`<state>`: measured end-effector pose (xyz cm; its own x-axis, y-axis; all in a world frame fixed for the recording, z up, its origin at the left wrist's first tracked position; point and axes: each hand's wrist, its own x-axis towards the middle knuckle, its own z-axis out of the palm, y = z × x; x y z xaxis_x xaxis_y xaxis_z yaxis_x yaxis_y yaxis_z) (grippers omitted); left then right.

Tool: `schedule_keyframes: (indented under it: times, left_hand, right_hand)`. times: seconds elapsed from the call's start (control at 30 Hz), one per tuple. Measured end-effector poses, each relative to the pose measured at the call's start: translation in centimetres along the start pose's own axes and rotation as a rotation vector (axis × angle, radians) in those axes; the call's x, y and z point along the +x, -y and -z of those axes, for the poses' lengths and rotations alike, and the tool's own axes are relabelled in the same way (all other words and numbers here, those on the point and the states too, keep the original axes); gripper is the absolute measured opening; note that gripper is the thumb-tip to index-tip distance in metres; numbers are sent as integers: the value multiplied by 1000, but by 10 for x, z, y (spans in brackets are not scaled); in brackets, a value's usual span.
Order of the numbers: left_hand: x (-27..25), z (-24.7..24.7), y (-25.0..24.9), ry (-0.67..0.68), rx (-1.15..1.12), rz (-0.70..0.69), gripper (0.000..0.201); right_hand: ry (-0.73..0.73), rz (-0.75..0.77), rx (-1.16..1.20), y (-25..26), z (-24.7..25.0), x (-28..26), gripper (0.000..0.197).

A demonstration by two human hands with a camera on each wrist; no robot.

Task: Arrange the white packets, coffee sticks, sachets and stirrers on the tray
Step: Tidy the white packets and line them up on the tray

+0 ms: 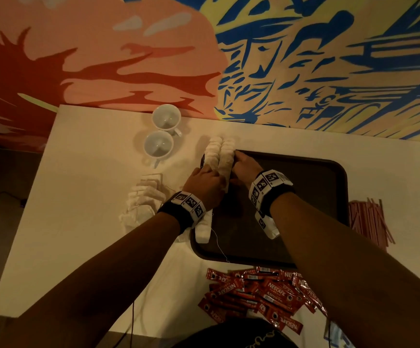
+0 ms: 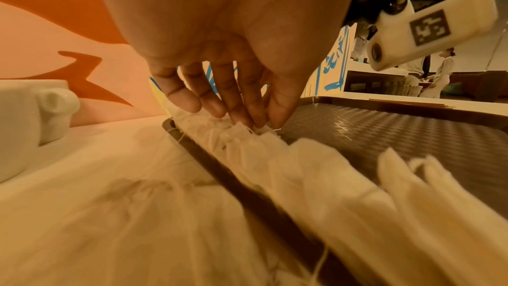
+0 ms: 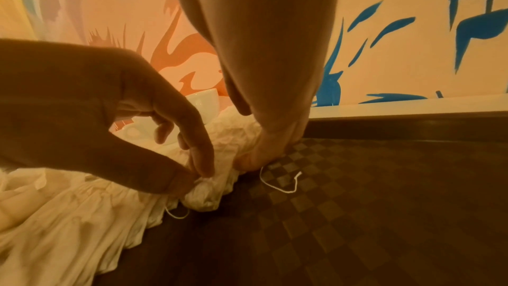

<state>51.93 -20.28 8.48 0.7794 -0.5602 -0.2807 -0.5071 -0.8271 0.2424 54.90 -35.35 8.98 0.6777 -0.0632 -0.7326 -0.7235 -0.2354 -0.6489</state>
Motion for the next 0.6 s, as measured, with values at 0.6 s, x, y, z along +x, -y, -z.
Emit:
schedule_keyframes:
  times: [0.6]
  left_hand:
    - [-89, 57, 23, -434, -810, 397, 12]
  right_hand:
    - [71, 89, -38, -28, 59, -123, 26]
